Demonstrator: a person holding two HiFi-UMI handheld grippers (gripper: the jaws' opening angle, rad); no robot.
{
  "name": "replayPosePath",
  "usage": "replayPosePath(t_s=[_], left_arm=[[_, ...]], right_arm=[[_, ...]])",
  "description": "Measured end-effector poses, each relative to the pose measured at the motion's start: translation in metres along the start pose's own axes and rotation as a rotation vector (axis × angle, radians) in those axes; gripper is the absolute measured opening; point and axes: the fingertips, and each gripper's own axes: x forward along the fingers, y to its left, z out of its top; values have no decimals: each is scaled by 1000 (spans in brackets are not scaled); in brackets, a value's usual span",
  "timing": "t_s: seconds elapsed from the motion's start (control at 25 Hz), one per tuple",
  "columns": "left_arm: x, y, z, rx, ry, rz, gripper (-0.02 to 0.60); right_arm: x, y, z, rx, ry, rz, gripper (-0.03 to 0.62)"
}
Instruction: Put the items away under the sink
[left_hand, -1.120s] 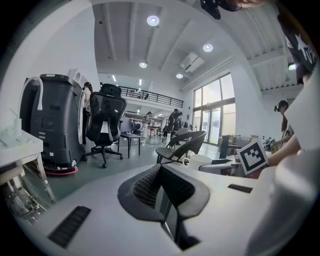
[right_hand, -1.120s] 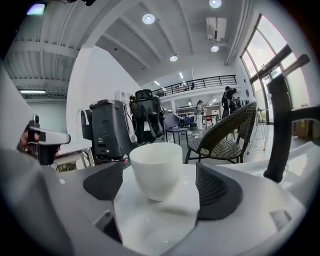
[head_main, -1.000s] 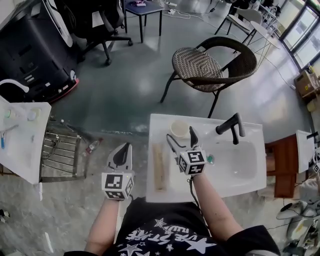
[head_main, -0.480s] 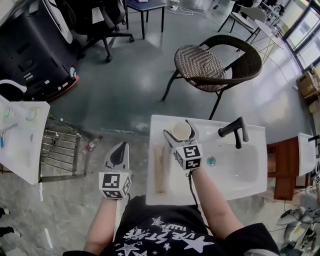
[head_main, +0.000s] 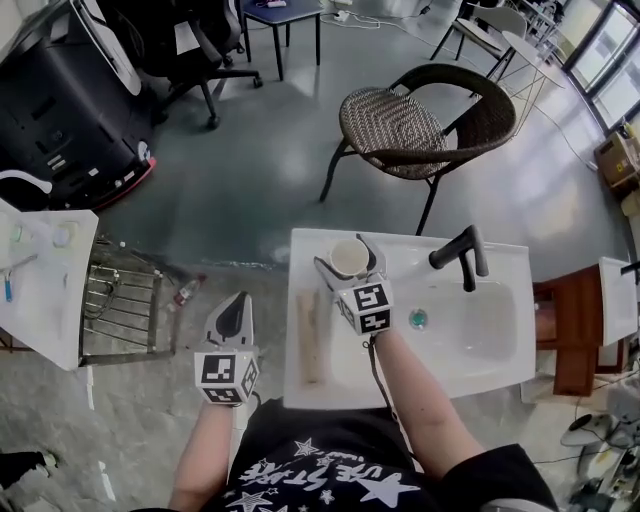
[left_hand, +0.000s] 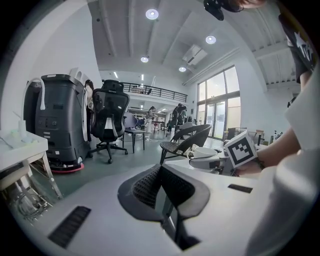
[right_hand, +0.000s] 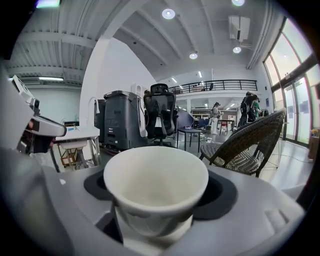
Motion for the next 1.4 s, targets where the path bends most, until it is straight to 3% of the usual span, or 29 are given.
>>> replayPosePath(t_s=[0.6, 0.88, 1.4], left_arm=[[-42, -52, 5, 21, -36, 51, 9], [-73, -109, 9, 39, -66, 72, 9], [-170, -237, -28, 7, -102, 186, 9]], right_arm=[[-98, -1, 33, 165, -172, 74, 411], [-161, 1, 30, 160, -188, 133, 411], [-292, 2, -19, 154, -150, 280, 411]])
